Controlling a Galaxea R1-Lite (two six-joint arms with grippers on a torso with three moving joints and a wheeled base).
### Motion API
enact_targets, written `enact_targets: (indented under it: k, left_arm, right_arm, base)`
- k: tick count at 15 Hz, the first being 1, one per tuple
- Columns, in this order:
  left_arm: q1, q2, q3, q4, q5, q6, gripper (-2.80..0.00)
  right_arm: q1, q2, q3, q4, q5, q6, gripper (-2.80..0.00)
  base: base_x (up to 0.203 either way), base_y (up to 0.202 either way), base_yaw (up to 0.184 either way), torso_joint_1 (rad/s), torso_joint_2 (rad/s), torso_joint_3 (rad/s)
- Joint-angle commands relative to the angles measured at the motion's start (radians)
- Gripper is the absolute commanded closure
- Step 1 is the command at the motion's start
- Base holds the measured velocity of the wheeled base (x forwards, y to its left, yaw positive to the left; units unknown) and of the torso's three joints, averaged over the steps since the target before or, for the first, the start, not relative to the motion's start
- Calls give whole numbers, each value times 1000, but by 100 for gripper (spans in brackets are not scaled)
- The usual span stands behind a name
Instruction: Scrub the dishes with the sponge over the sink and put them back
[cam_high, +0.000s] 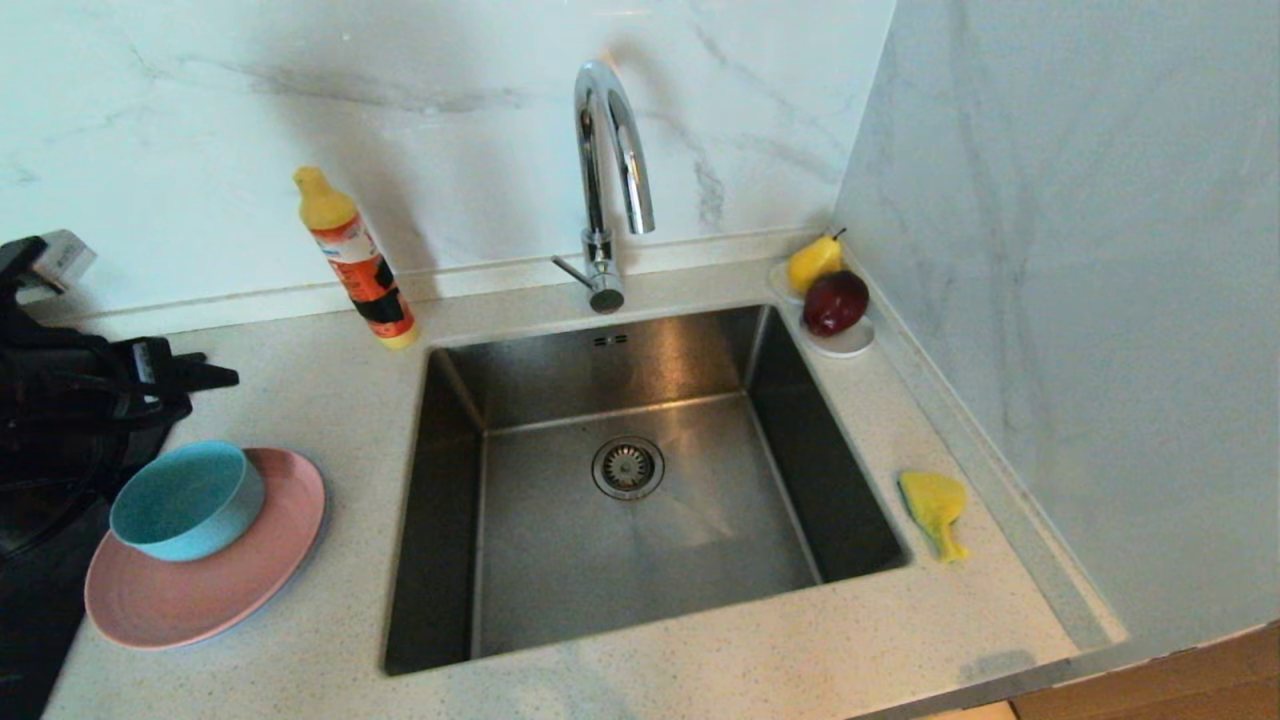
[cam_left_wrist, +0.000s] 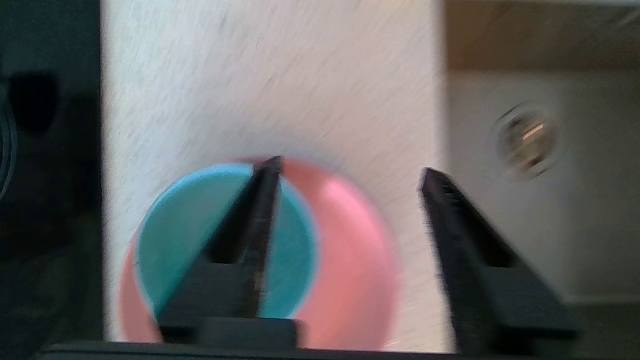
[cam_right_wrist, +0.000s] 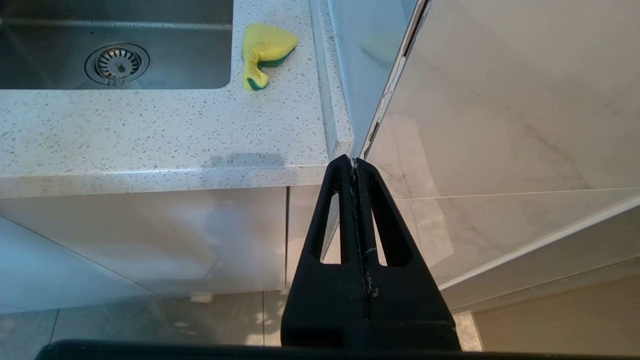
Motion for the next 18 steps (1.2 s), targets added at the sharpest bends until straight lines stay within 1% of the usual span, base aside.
enact_targets:
  k: [1,2,4,7,9,10,11,12,13,14,16,18]
  left_arm:
    - [-1,-78,4,-82,-29,-78,0]
    - [-3,-102,9,-120,-35,-116,0]
    - [-9,-169,17,-154,-40,-153,0]
    - [-12,-271,66,-173,-52,-154,0]
    - [-48,-359,126,-190,-73,-150,0]
    - [-66,-411,161,-191,-82,-133,0]
    - [-77,-469,206,-191,-86,-88,0]
    - [-83,-537,260,-192,-86,-28,0]
    - [-96,-614,311,-190,-77,24,0]
    - [-117,-695,377,-190,-55,63,0]
    - [-155,-891,523,-185,-16,102,0]
    - [-213,-1087,704,-174,18,122,0]
  right_arm:
    - [0,0,0,0,1,-1,0]
    - [0,0,0,0,1,-1,0]
    - [0,0,0,0,1,-1,0]
    - [0,0,0,1,1,0,0]
    - [0,0,0,0,1,-1,0]
    - [0,0,0,0,1,-1,0]
    - [0,0,0,0,1,-1,0]
    - [0,0,0,0,1,-1,0]
    - [0,0,0,0,1,-1,0]
    - [0,0,0,0,1,-1,0]
    - [0,0,0,0,1,-1,0]
    - [0,0,1,0,1,-1,0]
  base:
    - [0,0,0,0,0,0]
    - [0,0,0,0,0,0]
    - [0,0,0,0,0,0]
    - [0,0,0,0,0,0]
    - [0,0,0,0,0,0]
    - [0,0,0,0,0,0]
    - [0,0,0,0,0,0]
    - [0,0,0,0,0,0]
    - [0,0,0,0,0,0]
    - [0,0,0,0,0,0]
    - [0,0,0,0,0,0]
    - [0,0,0,0,0,0]
